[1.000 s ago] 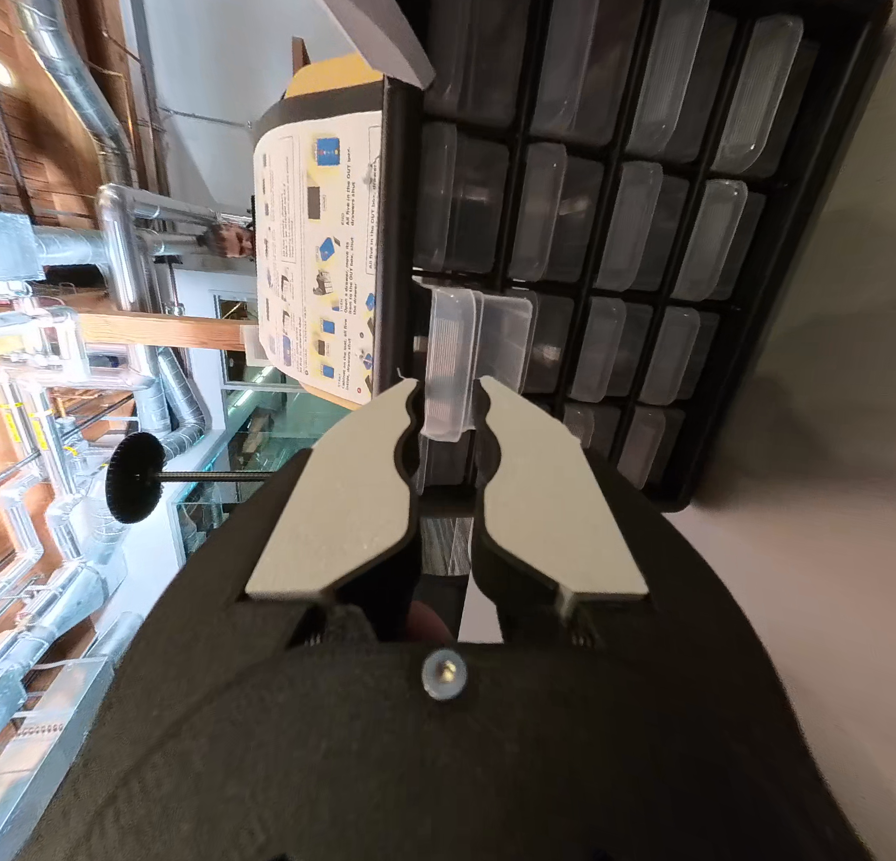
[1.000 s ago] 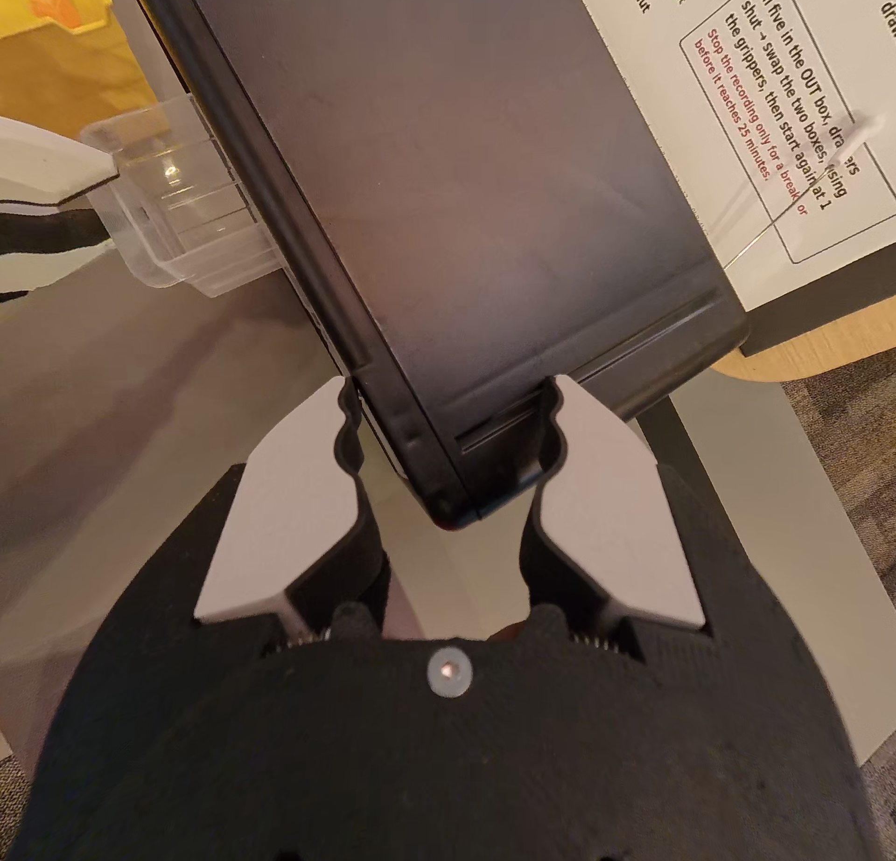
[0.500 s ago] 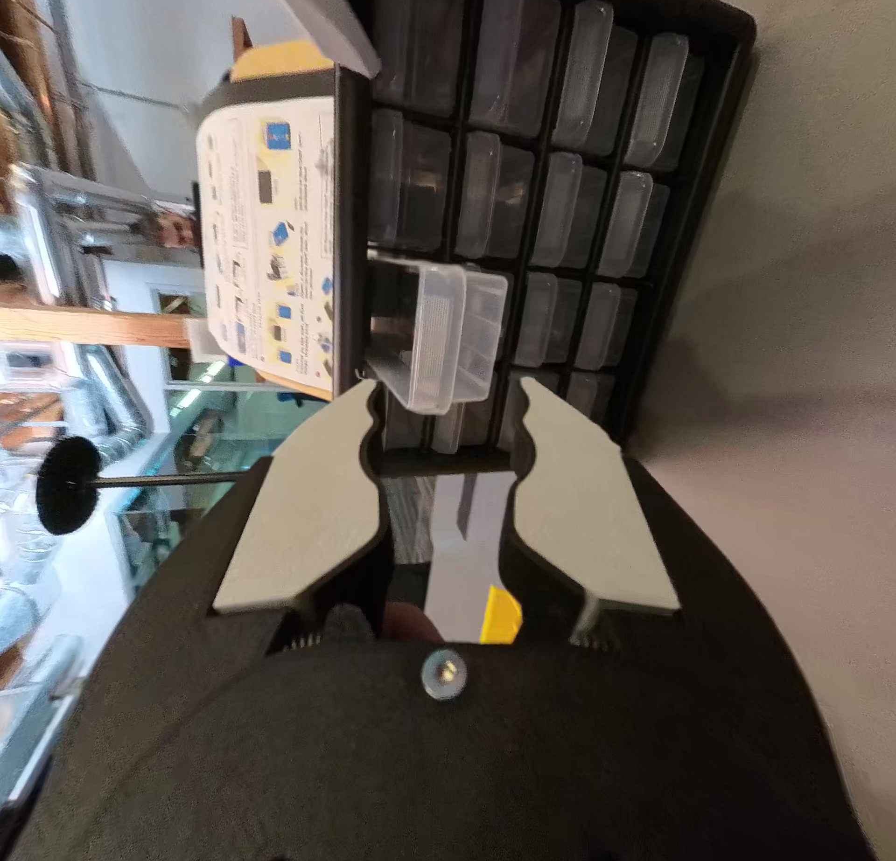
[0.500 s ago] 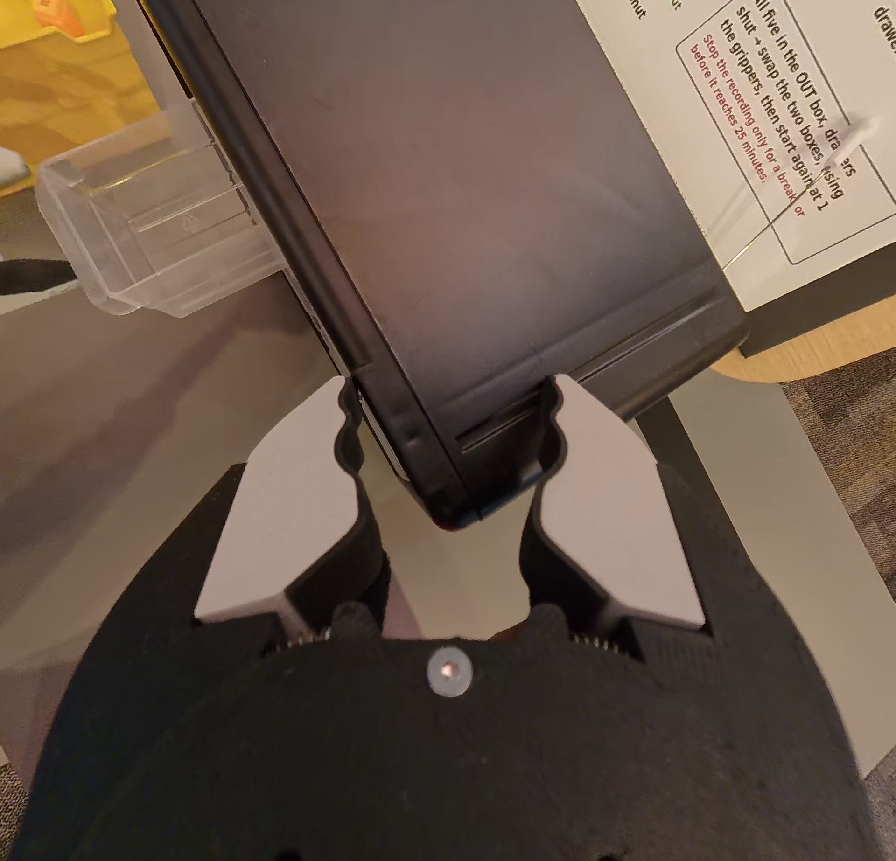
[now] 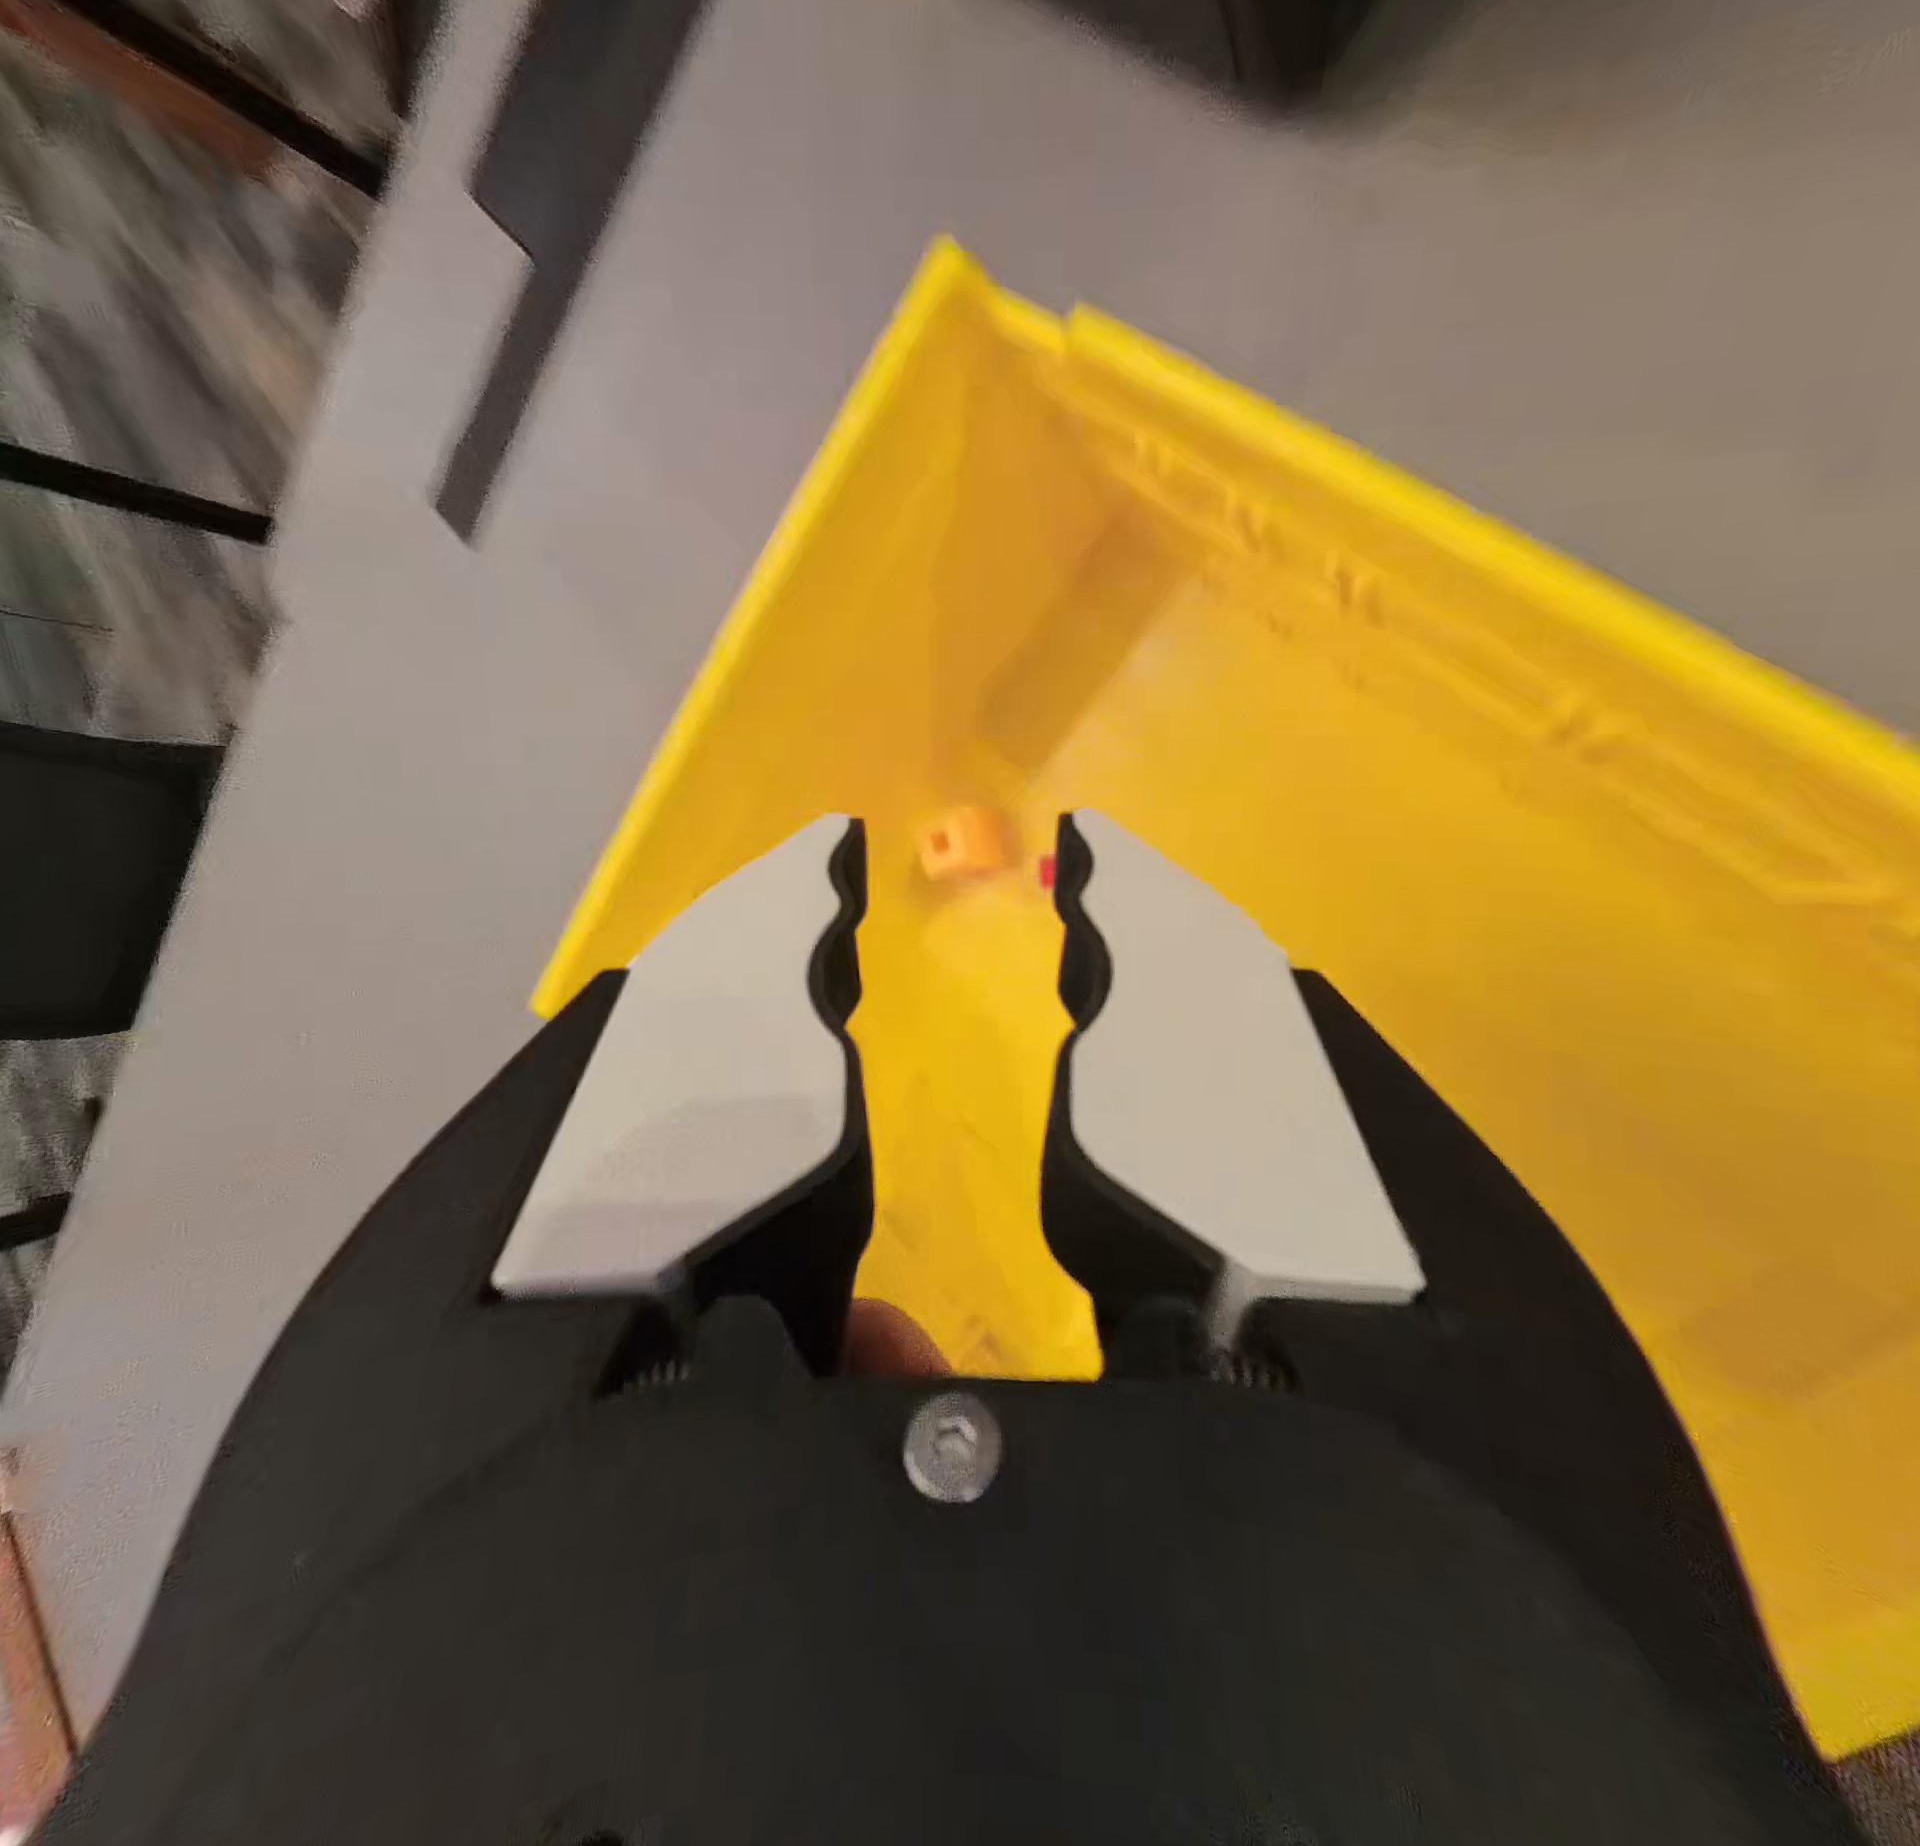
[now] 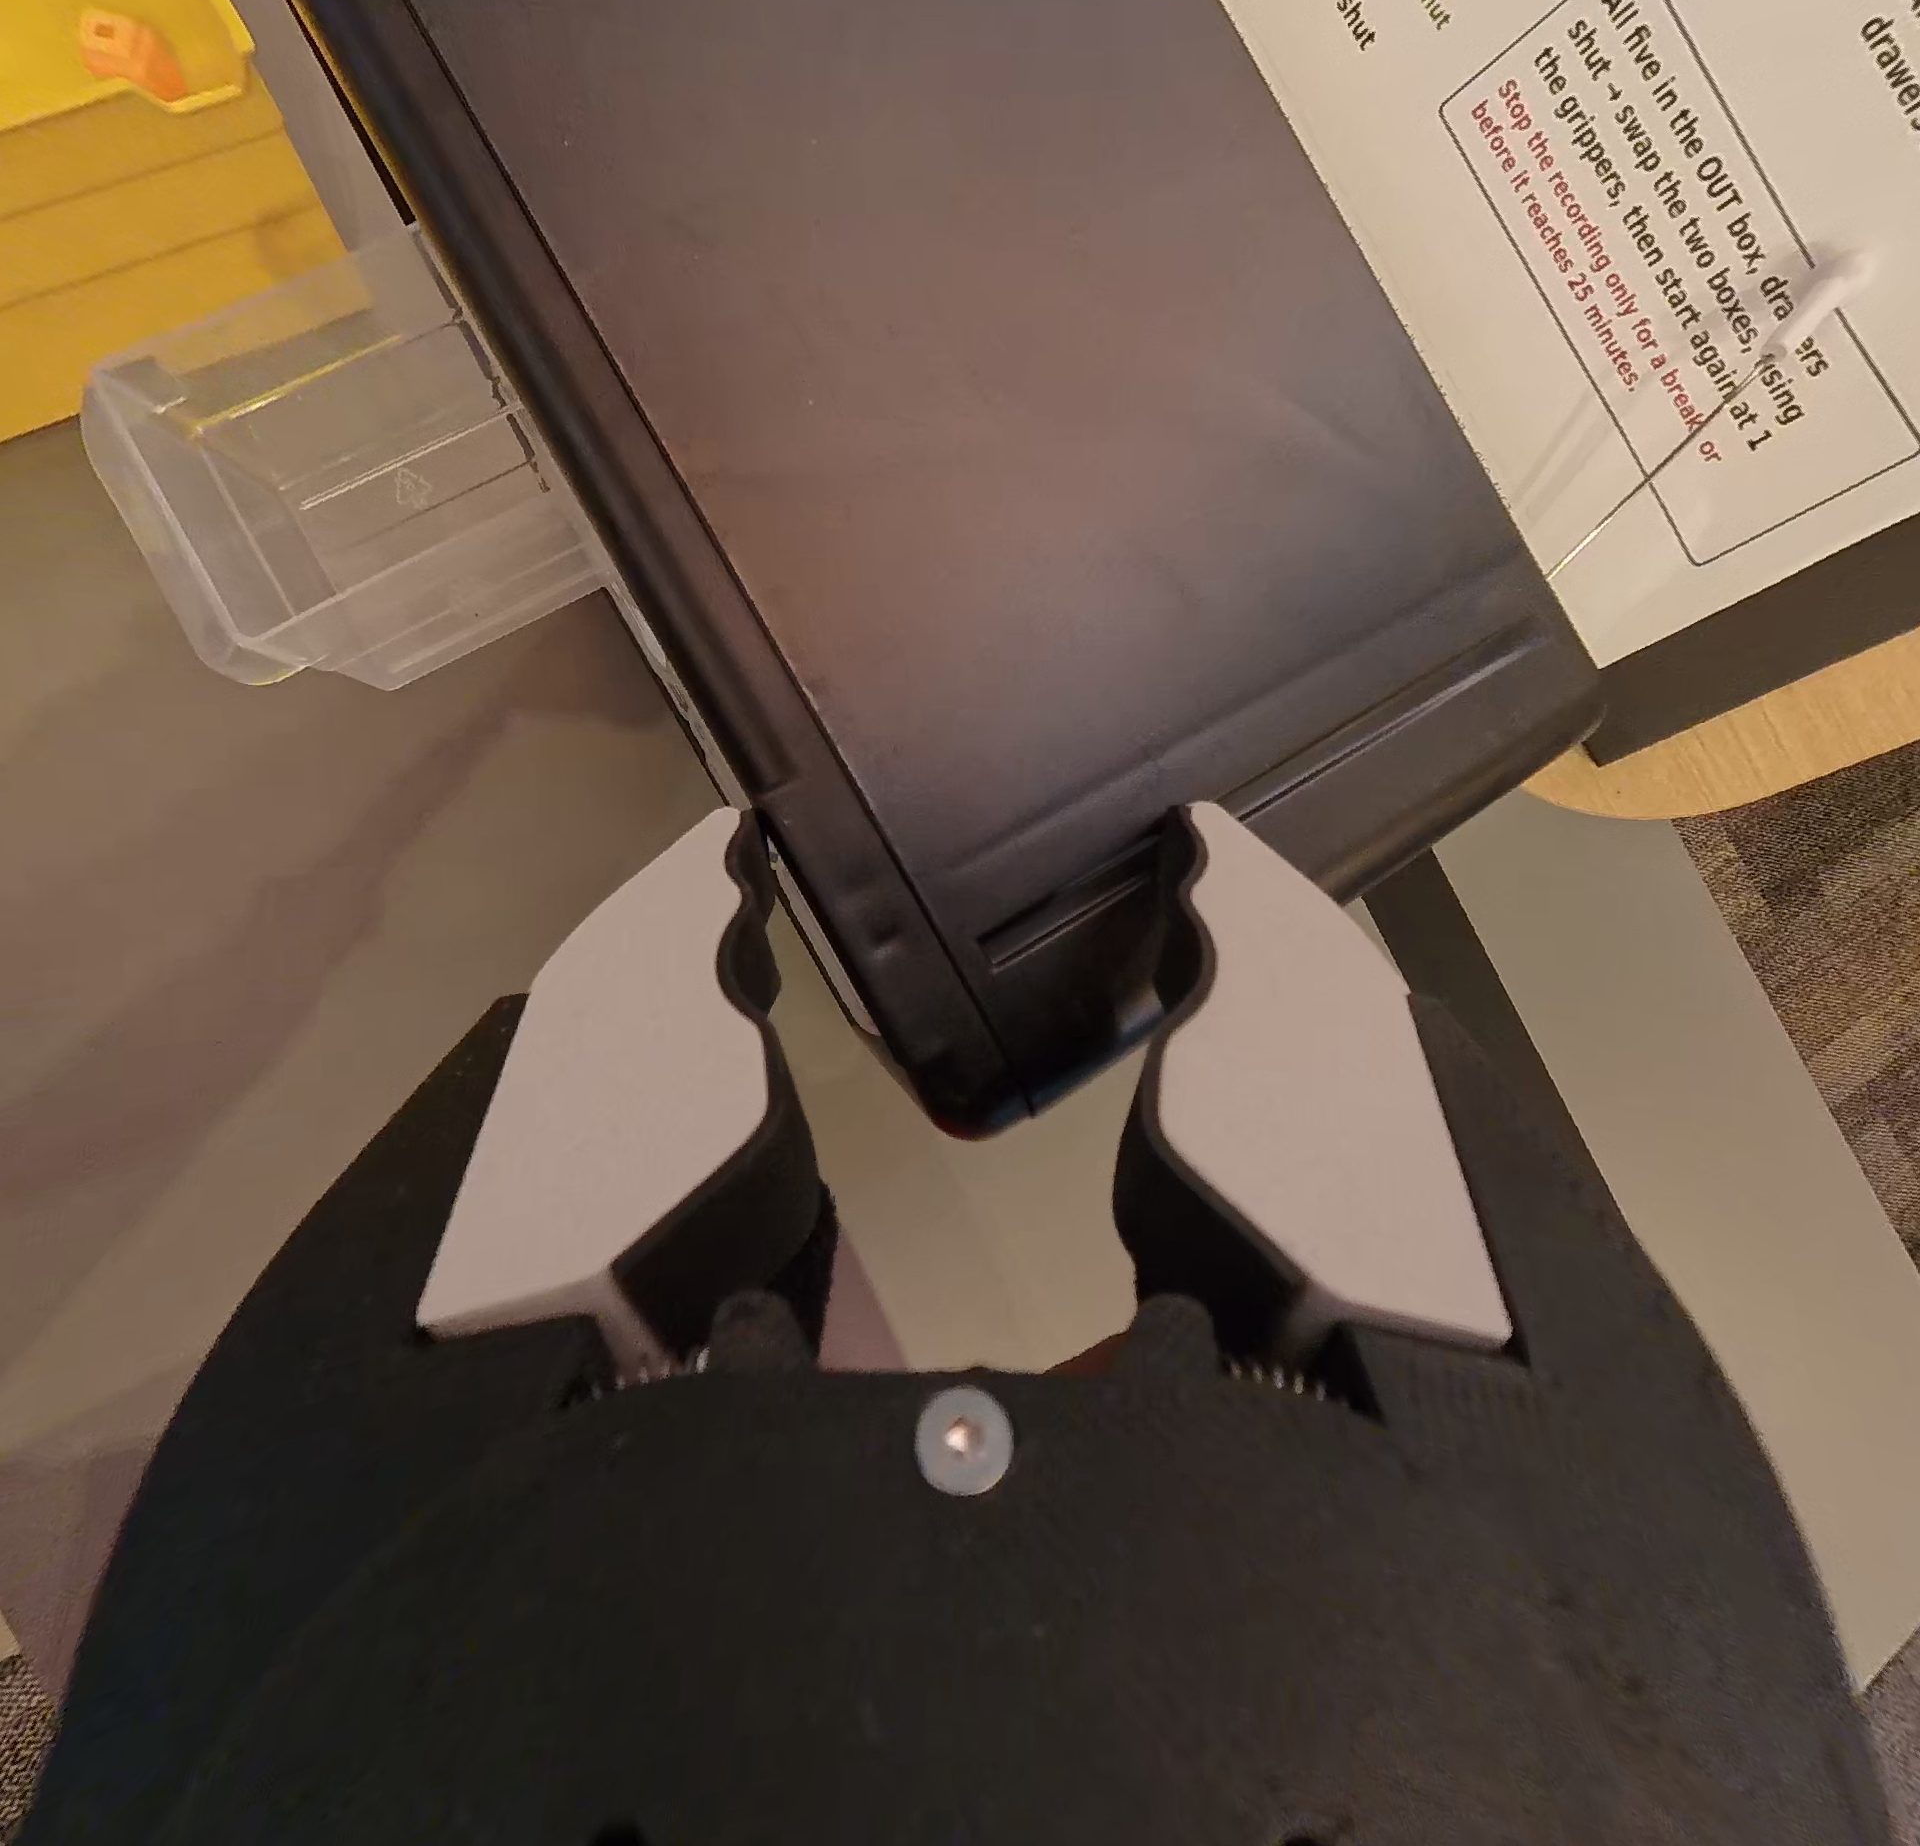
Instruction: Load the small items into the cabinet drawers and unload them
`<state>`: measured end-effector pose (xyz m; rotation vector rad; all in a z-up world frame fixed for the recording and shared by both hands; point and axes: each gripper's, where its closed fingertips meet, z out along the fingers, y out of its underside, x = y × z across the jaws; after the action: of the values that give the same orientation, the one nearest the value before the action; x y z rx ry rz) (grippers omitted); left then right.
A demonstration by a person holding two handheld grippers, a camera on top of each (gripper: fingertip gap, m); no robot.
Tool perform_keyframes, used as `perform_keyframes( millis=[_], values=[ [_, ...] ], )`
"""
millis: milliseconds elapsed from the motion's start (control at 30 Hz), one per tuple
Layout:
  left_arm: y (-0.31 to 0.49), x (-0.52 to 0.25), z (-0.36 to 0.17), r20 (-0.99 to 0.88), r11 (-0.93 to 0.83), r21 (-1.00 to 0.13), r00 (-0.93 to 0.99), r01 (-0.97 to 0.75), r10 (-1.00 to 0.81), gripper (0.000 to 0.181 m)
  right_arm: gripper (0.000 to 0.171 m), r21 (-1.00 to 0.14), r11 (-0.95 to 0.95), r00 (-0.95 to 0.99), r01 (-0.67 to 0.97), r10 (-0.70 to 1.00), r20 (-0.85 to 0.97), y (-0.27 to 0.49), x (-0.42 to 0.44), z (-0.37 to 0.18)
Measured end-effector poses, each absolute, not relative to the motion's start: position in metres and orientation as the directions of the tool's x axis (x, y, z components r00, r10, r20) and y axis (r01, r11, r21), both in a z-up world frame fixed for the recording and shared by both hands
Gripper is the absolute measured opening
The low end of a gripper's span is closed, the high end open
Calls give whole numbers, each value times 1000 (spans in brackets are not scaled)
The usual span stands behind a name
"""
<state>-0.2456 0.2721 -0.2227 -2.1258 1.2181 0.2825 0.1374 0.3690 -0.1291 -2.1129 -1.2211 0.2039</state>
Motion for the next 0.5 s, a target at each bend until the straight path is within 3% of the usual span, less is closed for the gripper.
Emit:
perform_keyframes(
  millis=[167, 500],
  values=[
    [270, -266, -288, -387, -422, -357, 543, -833, -745, 33, 74, -622, -334, 550, 708, 813, 190, 369, 137, -129],
    [282, -267, -329, -327, -501, -318, 589, -805, -739, 18, 74, -628, -330, 551, 705, 813, 191, 369, 137, -129]
  ],
)
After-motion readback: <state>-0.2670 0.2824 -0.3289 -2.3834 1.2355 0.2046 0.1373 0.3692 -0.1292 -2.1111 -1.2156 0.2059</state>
